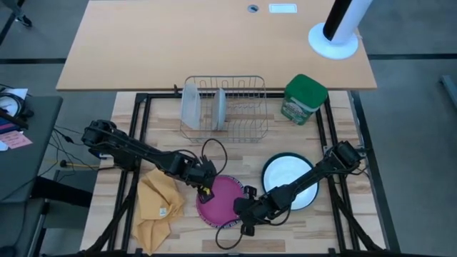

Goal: Sort dishes
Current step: Put the pink plate into the dish rack

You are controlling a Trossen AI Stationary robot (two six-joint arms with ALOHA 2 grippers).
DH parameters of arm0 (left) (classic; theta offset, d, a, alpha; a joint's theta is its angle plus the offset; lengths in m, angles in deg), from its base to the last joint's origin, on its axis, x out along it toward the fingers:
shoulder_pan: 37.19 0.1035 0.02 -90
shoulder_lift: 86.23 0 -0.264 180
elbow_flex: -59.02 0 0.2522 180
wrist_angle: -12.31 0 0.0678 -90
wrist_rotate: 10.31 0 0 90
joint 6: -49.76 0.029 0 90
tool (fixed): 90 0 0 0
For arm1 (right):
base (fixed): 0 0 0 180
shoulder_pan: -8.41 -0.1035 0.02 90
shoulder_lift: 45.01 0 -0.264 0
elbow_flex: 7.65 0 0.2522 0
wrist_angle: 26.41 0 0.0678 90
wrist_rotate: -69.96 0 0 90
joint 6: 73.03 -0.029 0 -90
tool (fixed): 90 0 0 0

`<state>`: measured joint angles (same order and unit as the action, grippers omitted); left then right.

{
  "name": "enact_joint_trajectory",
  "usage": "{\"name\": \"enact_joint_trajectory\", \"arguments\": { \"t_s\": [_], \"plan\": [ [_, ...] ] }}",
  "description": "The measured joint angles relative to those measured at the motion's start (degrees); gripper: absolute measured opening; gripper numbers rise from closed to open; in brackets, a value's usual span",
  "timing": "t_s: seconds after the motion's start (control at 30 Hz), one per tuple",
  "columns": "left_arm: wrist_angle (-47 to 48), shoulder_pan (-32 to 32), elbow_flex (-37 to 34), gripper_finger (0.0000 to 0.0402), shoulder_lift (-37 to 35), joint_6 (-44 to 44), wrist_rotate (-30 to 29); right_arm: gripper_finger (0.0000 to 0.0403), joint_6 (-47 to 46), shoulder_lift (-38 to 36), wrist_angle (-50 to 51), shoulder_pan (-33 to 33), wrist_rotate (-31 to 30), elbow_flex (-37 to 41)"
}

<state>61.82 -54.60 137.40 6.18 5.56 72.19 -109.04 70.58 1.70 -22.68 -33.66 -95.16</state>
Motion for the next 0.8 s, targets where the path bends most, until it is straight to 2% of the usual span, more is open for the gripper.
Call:
{"name": "enact_joint_trajectory", "arguments": {
  "t_s": [0.23, 0.43, 0.67, 0.8],
  "plan": [
    [6.5, 0.2, 0.7, 0.0151, 0.1, -2.1, -2.7, 0.0003, 0.0, 0.0, 0.0, 0.0, -0.2, 0.0],
    [2.7, -0.2, 0.1, 0.0151, 0.2, -2.1, -4.6, 0.0003, 0.0, 0.0, 0.0, 0.0, -0.1, 0.0],
    [-8.0, -0.3, -2.2, 0.0148, 0.5, 4.4, 2.8, 0.0003, 0.0, 0.0, 0.2, 0.0, 0.0, 0.0],
    [-9.0, -0.3, -2.3, 0.0113, 0.5, 6.3, 3.0, 0.0003, 0.0, 0.0, 0.1, 0.0, 0.1, 0.0]
  ]
}}
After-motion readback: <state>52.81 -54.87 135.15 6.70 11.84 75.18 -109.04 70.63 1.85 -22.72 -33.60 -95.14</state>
